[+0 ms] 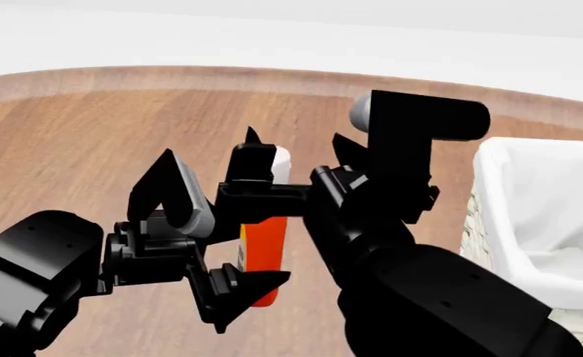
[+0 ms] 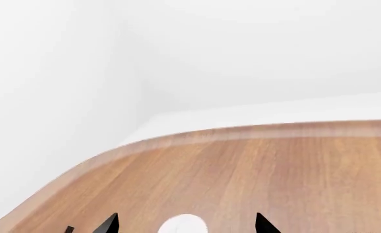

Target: Pick up the ketchup, and put it in the basket.

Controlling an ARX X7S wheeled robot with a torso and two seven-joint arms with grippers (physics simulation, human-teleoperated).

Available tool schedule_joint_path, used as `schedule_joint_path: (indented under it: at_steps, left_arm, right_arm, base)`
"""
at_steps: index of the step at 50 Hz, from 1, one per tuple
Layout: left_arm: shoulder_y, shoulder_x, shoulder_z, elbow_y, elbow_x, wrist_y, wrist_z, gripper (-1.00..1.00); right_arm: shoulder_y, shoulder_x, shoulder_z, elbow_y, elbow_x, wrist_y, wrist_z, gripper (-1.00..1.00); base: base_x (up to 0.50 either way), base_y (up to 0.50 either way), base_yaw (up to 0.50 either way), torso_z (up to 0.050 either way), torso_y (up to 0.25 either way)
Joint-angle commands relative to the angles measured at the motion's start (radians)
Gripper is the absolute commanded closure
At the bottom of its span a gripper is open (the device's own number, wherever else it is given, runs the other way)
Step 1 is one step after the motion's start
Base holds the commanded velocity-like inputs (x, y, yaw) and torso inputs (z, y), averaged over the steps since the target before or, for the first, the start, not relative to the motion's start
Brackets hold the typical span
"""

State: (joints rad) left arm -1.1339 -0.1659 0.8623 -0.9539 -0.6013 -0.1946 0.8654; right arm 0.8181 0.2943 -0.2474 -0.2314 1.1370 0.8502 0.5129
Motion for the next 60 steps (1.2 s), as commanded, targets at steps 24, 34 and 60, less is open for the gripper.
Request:
schedule_joint_path:
  at_steps: [24, 34, 60]
  left_arm:
    - [0.001, 0.003, -0.007, 0.007, -0.014, -0.004, -0.002, 1.0]
    - [-0.003, 0.01, -0.006, -0.016, -0.012, 0.007, 0.006, 1.0]
    - [0.003, 0.012, 0.001, -0.025, -0.01, 0.016, 0.011, 1.0]
  right_arm:
    - [0.021, -0.014, -0.081, 0.085, -0.055, -0.006, -0.042, -1.0]
    - [0.027, -0.02, -0.103, 0.128, -0.077, -0.016, -0.057, -1.0]
    - [0.027, -0.027, -0.129, 0.195, -0.105, -0.044, -0.08, -1.0]
  base:
    - [0.0, 0.0, 0.0, 0.0, 0.0]
    - [0.0, 0.0, 0.0, 0.001, 0.001]
    - [0.0, 0.0, 0.0, 0.0, 0.0]
